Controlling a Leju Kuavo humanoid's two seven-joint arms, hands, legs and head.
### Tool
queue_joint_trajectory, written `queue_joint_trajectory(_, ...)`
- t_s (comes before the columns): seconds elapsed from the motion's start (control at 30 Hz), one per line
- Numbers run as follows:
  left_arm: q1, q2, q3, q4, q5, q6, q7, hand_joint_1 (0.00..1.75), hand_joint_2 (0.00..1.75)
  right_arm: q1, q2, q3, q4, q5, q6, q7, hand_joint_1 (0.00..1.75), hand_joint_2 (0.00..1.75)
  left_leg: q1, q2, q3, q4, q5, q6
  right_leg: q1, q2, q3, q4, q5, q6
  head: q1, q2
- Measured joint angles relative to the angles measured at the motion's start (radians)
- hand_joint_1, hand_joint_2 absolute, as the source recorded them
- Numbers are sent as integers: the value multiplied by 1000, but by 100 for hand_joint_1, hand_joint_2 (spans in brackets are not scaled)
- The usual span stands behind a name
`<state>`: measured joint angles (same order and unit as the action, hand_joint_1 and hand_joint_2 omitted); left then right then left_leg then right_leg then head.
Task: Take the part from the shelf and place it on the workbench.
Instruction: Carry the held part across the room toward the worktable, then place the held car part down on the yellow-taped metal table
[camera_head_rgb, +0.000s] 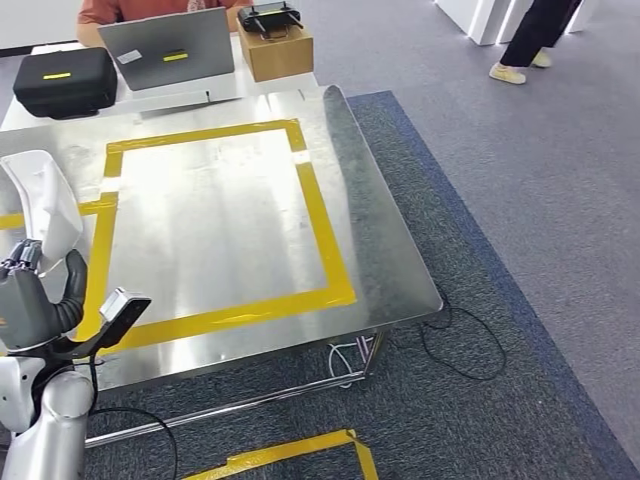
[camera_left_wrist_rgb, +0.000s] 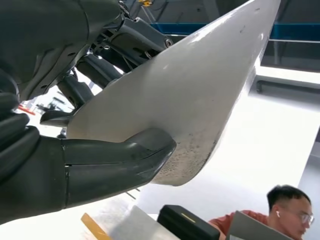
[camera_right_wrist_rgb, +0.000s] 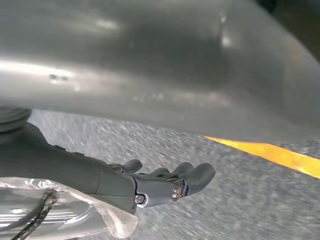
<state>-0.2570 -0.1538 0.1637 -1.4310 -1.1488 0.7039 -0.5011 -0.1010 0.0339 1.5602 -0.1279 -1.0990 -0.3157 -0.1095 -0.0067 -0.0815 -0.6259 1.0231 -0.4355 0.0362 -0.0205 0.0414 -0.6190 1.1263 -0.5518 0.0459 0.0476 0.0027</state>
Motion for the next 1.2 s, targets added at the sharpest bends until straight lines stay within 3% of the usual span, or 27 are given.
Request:
queue_joint_trajectory(0.03,0,0,0,0,0,0,0,175,175,-1,0,0,0,0,0,0,0,0,2,-23,0,0,1,-8,0,17,29,-72,38,-5,0,0)
queue_joint_trajectory(0.07,1,0,0,0,0,0,1,175,175,-3,0,1,0,0,0,0,0,0,5,-40,-2,-1,3,-17,0,30,49,-111,50,-11,0,0)
queue_joint_trajectory(0.1,2,1,0,0,0,0,1,175,175,-3,0,1,0,0,0,0,0,0,7,-51,-4,-3,5,-24,0,19,53,-113,52,-16,1,0)
queue_joint_trajectory(0.13,3,2,1,0,0,0,1,175,175,-3,1,1,-1,0,0,0,0,0,6,-47,-5,-1,3,-30,-1,8,57,-118,54,-22,1,0)
queue_joint_trajectory(0.2,2,5,1,0,0,0,2,175,175,-3,1,1,0,1,0,-1,0,0,4,0,-27,50,-28,-40,-5,-17,67,-127,56,-35,-4,0)
queue_joint_trajectory(0.27,2,6,0,0,-1,1,3,175,175,-2,0,2,0,0,0,-2,0,0,7,59,-88,179,-89,-50,-3,-43,73,-129,52,-42,-8,0)
queue_joint_trajectory(0.33,5,6,0,1,-2,0,4,175,175,0,0,2,0,-4,0,-8,0,0,14,74,-136,276,-116,-57,-2,-65,77,-128,47,-42,-8,0)
queue_joint_trajectory(0.37,7,6,0,1,-2,0,6,175,175,0,0,1,0,-8,1,-13,0,0,16,75,-134,272,-103,-59,-2,-73,79,-128,44,-41,-8,0)
queue_joint_trajectory(0.4,7,7,0,2,-2,0,7,175,175,0,0,1,0,-14,2,-18,0,0,18,77,-110,227,-72,-59,-2,-79,83,-128,42,-39,-8,0)
queue_joint_trajectory(0.47,7,10,0,2,-2,0,8,175,175,-2,0,1,0,-25,7,-26,0,0,17,86,-35,86,-13,-53,0,-88,90,-128,35,-33,-8,0)
queue_joint_trajectory(0.53,7,13,-2,2,-7,0,10,175,175,-4,0,0,0,-33,18,-29,0,0,14,93,8,2,4,-46,4,-93,91,-126,30,-28,-7,0)
queue_joint_trajectory(0.67,7,16,-14,5,-26,0,21,175,175,-3,0,-2,0,-42,39,-35,0,0,12,93,10,-10,-1,-42,7,-93,93,-132,30,-32,-4,0)
queue_joint_trajectory(0.93,3,23,-36,18,-66,0,45,175,175,-3,0,-4,0,-46,56,-44,0,0,10,94,10,-9,-5,-32,6,-93,97,-148,36,-16,-4,0)
queue_joint_trajectory(1.2,-64,64,-95,139,-147,0,174,175,175,-4,0,-4,0,-51,65,-49,0,0,11,94,11,-9,-2,-29,7,-93,99,-148,38,-10,-5,0)
